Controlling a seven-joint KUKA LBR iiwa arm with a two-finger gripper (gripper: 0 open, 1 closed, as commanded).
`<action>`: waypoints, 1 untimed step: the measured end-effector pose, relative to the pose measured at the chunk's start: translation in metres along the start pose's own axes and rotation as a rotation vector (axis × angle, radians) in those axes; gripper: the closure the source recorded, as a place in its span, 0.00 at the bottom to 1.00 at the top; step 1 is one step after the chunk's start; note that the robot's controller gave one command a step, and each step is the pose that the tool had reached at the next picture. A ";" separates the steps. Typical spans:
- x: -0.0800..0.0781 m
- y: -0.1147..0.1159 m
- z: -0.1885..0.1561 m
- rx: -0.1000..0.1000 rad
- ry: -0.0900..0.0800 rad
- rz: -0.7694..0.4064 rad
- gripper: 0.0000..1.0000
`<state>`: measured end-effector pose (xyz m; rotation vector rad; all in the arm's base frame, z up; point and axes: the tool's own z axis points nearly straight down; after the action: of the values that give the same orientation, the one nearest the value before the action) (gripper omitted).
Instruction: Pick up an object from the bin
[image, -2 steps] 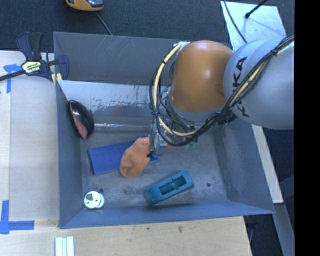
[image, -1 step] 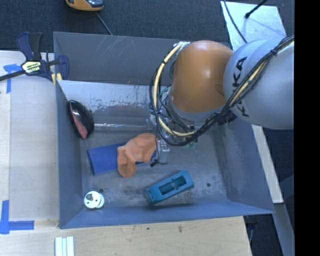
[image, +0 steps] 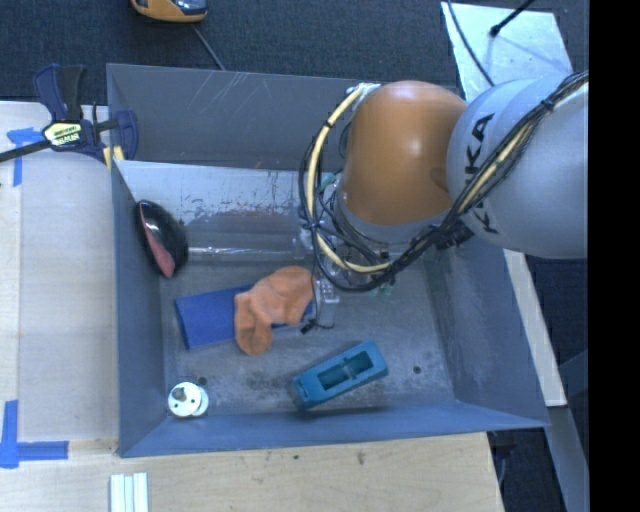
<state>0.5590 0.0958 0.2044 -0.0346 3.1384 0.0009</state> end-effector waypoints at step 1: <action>-0.016 0.003 0.062 -0.001 -0.007 0.000 0.00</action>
Offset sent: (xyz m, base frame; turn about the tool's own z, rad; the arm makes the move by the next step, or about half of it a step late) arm 0.0232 -0.0028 -0.1064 -0.0566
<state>0.5752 0.0988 0.1425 -0.0348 3.1319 0.0024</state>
